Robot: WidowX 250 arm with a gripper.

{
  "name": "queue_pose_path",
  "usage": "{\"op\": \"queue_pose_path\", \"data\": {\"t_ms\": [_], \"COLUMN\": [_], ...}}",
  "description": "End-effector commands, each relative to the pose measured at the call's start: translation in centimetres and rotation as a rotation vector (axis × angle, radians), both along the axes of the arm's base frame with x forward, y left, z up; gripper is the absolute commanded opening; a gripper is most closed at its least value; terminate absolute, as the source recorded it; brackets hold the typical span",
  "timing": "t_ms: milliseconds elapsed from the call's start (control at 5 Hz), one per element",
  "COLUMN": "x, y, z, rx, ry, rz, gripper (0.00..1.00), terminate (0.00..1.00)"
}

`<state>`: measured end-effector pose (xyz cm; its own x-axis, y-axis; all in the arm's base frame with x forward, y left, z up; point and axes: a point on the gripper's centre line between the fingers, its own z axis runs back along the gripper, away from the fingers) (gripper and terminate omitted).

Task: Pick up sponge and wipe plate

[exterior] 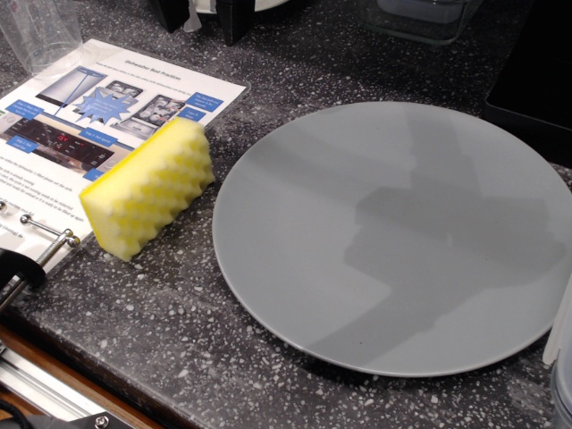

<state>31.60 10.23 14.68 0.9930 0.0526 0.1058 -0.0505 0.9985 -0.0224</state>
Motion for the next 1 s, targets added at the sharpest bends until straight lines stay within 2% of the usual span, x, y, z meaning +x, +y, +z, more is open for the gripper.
{"op": "queue_pose_path", "data": {"t_ms": [0, 400, 600, 800], "x": [0.0, -2.7, -3.0, -2.1], "y": [0.0, 2.1, 2.7, 4.2], "z": [0.0, -1.0, -1.9, -2.2], "rx": [0.0, -0.002, 0.021, 0.003], "ry": [0.0, -0.002, -0.01, 0.01], "rz": [0.0, -0.069, -0.087, -0.091], "gripper": [1.0, 1.0, 1.0, 1.0], "terminate": [0.0, 0.0, 0.0, 0.0]}}
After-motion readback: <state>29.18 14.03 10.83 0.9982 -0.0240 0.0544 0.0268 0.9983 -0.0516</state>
